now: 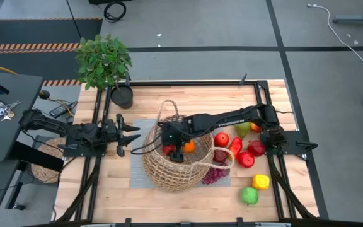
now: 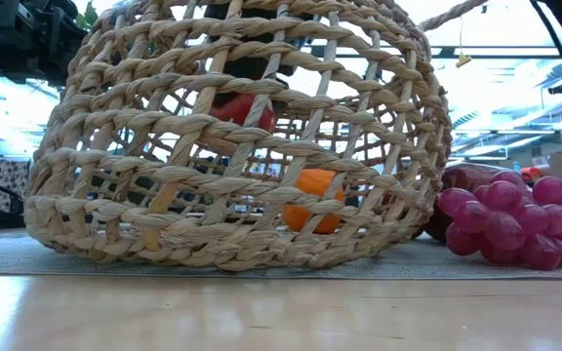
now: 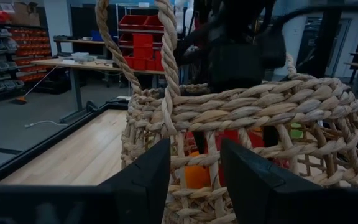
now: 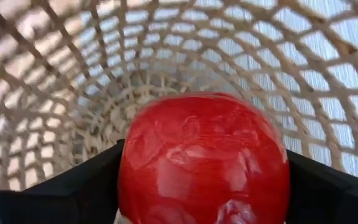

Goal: Build produce basket
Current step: Put the red apple into the basket, then put the cucumber into the basket

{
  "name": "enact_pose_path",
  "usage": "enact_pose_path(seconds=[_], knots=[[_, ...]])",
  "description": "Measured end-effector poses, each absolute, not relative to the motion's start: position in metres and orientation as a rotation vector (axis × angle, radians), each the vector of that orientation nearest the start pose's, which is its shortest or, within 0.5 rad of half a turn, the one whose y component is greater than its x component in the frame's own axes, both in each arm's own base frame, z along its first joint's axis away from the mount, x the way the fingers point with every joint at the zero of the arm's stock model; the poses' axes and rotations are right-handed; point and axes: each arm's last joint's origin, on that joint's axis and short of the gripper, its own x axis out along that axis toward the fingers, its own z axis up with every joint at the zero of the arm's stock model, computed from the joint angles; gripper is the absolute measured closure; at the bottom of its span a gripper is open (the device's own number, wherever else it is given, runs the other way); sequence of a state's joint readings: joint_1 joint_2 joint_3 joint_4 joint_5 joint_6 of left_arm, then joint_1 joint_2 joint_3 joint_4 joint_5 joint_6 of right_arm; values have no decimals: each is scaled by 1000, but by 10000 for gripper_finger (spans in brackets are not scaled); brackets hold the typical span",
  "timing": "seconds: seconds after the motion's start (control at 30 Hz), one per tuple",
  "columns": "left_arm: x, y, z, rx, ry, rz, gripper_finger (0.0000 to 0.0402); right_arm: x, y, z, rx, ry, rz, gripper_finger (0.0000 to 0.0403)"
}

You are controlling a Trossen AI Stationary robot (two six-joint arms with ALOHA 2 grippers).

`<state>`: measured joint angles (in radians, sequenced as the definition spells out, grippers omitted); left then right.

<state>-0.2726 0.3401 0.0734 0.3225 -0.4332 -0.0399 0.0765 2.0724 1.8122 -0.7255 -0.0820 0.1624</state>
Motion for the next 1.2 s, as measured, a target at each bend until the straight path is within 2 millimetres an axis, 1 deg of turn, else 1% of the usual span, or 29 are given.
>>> enact_pose_path(seconds=[0.17,0.27,0.4,0.43,0.53,0.7,0.87,0.97,1.1,1.2], knots=[[116,-20,190,-58,-52,160,251,451,37,249,189,1001,67,17],[116,-20,190,-58,-53,160,254,451,37,255,203,996,60,6],[116,-20,190,-58,-55,160,256,448,39,282,194,950,67,7],[116,-20,190,-59,-55,160,256,445,38,288,181,957,46,9],[116,-20,190,-59,-56,160,252,434,36,304,149,965,-13,13],[116,-20,190,-58,-53,160,253,412,29,345,124,869,-43,20],[116,-20,190,-58,-54,160,256,389,18,364,77,882,-158,26],[116,-20,190,-58,-54,160,253,374,12,370,41,928,-251,31],[116,-20,190,-59,-54,160,251,356,5,365,52,981,-326,39],[116,-20,190,-59,-54,160,255,337,-1,359,76,990,-380,43]])
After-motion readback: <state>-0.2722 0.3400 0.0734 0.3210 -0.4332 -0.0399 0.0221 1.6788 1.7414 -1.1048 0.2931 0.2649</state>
